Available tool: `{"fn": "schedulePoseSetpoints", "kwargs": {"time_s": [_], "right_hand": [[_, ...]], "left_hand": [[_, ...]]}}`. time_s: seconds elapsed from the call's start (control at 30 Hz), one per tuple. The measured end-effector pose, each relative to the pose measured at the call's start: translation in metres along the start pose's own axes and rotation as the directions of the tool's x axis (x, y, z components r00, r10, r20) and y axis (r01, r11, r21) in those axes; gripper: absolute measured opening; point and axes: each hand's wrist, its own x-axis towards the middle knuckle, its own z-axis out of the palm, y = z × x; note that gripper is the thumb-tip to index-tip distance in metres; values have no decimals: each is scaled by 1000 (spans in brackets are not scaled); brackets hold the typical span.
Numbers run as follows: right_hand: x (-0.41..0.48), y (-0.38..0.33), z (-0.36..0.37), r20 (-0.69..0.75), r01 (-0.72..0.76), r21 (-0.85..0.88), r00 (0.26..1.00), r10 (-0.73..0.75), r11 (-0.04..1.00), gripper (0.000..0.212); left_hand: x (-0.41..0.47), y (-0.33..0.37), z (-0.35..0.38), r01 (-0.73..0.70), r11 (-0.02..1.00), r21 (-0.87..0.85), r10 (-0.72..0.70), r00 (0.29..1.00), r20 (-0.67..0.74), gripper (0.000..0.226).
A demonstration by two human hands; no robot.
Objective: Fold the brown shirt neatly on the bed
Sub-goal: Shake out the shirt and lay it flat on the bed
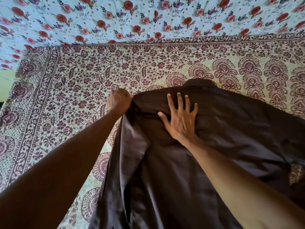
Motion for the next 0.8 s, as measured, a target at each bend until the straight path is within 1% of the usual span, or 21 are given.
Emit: {"fn": "schedulePoseSetpoints", "kwargs": {"time_s": [0.07,0.1,0.23,0.27,0.3,0.33,0.37,0.4,0.43,0.47,0.5,0.53,0.57,0.6,0.7,0.8], "right_hand": [[-3,3,3,-46,-30,-9,999,30,1000,81],[-2,3,4,-46,-38,-11,998,37,999,84],[2,3,8,4,-31,-31,1000,31,999,93],[3,2,9,17,-34,-37,999,35,999,94],[4,2,8,29,-38,-44,999,40,998,95],[5,2,7,44,-44,-48,998,46,998,97],[7,2,5,66,-46,-51,997,49,998,99],[10,3,2,98,-41,-56,994,47,998,101],[13,4,-1,139,-32,-61,989,40,998,104],[16,6,-6,183,-17,-70,983,29,997,105],[19,8,-12,223,3,-80,975,15,997,106],[22,11,-18,257,22,-85,966,1,996,104],[26,14,-24,290,32,-76,957,-9,997,98],[31,16,-32,323,33,-53,946,-14,998,90],[44,21,-50,425,-12,42,905,-7,999,68],[47,19,-53,475,-5,33,880,-11,999,62]], "left_hand": [[5,-3,3,7,998,63,-6,1000,-22,19],[6,-3,5,18,996,90,-15,999,-39,19],[2,4,15,53,991,127,-41,994,-97,18],[-1,6,17,58,989,136,-41,991,-129,17],[-5,8,19,29,988,153,0,983,-181,17],[-12,9,21,-45,983,176,86,968,-236,17],[-21,12,22,-153,971,186,202,938,-281,18],[-33,14,26,-270,943,196,317,905,-282,18],[-49,18,29,-378,903,203,420,878,-232,18],[-65,19,34,-461,863,205,493,857,-150,19],[-83,18,39,-512,833,209,534,844,-60,25],[-100,15,42,-533,815,227,543,839,21,34],[-114,9,45,-534,804,263,535,842,75,41],[-125,1,45,-524,798,299,522,848,94,44],[-146,-21,35,-478,809,342,472,875,106,42],[-158,-33,21,-493,772,402,444,870,214,59]]}}
